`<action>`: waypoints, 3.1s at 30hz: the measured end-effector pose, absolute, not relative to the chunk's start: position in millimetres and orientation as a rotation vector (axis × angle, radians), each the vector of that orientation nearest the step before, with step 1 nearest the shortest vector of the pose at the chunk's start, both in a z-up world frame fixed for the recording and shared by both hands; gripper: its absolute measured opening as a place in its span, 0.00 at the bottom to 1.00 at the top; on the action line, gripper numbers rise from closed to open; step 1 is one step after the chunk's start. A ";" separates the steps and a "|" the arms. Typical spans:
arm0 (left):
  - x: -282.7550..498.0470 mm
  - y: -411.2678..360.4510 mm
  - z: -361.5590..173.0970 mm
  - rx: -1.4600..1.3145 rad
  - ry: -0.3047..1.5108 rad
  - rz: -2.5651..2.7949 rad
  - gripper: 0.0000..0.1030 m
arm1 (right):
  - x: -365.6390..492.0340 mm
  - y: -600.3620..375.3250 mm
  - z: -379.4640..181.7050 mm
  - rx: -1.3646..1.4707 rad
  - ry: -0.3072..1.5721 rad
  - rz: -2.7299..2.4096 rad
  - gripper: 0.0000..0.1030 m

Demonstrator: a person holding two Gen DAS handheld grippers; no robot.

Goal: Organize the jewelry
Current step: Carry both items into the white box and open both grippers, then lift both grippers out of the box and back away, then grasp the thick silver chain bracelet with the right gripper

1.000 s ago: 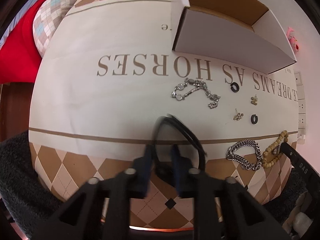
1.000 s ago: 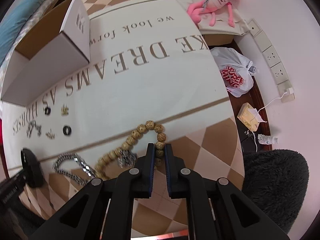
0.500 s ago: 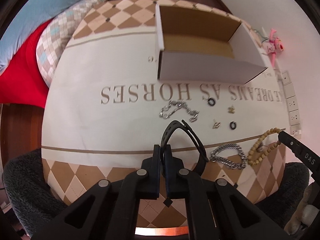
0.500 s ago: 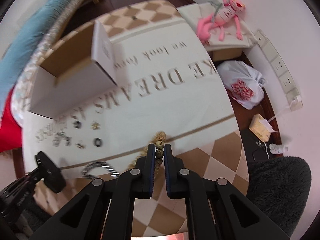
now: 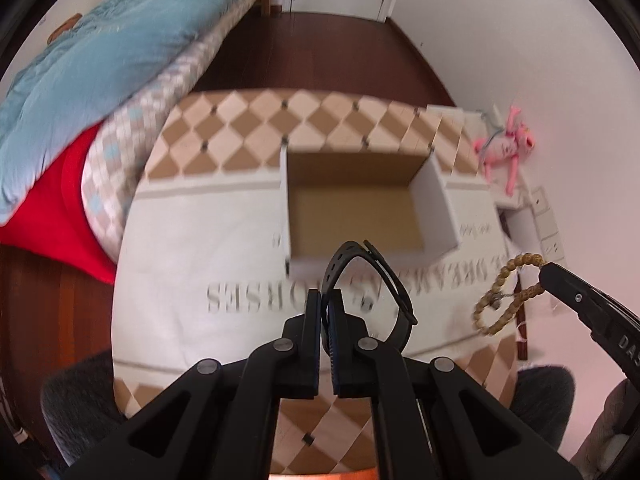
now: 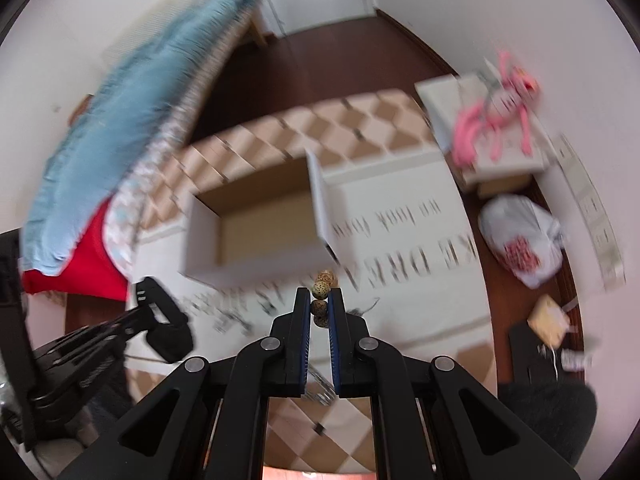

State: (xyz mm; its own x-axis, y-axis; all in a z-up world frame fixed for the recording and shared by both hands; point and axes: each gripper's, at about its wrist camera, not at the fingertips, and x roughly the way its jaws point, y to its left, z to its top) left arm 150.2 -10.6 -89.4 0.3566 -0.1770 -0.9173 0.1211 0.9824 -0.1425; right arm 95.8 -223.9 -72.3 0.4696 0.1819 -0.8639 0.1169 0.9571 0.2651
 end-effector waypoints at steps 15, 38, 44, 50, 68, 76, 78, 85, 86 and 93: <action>265.3 -15.9 -124.3 -0.136 1.312 -0.242 0.02 | 223.7 -188.8 -89.4 0.252 1.147 0.157 0.09; 250.4 -2.5 -132.8 0.085 1.194 0.004 0.99 | 216.0 -198.6 -147.2 -0.014 1.234 -0.064 0.97; 234.4 -1.7 -144.4 0.085 1.202 0.024 1.00 | 208.6 -191.2 -160.4 -0.039 1.228 -0.084 1.00; 220.8 -3.4 -140.9 0.060 1.193 0.019 1.00 | 200.1 -188.0 -158.7 -0.044 1.213 -0.091 1.00; 154.9 -0.2 -69.5 0.012 1.042 -0.002 1.00 | 128.7 -188.6 -70.7 -0.036 1.010 -0.111 1.00; 126.5 1.7 -44.7 0.000 0.999 -0.034 1.00 | 98.4 -186.3 -40.9 -0.024 0.947 -0.102 1.00; 120.8 1.5 -38.0 -0.001 0.985 -0.040 1.00 | 92.7 -186.6 -34.2 -0.022 0.932 -0.103 1.00; 106.5 -0.5 -27.5 0.007 0.956 -0.013 1.00 | 75.4 -190.4 -25.0 0.042 0.928 -0.070 1.00; 104.9 0.0 -30.5 0.010 0.955 -0.006 1.00 | 74.1 -191.6 -29.5 0.056 0.945 -0.064 1.00; 91.5 11.3 -95.2 0.014 1.060 0.043 1.00 | 57.5 -200.4 -109.0 0.141 1.135 -0.047 1.00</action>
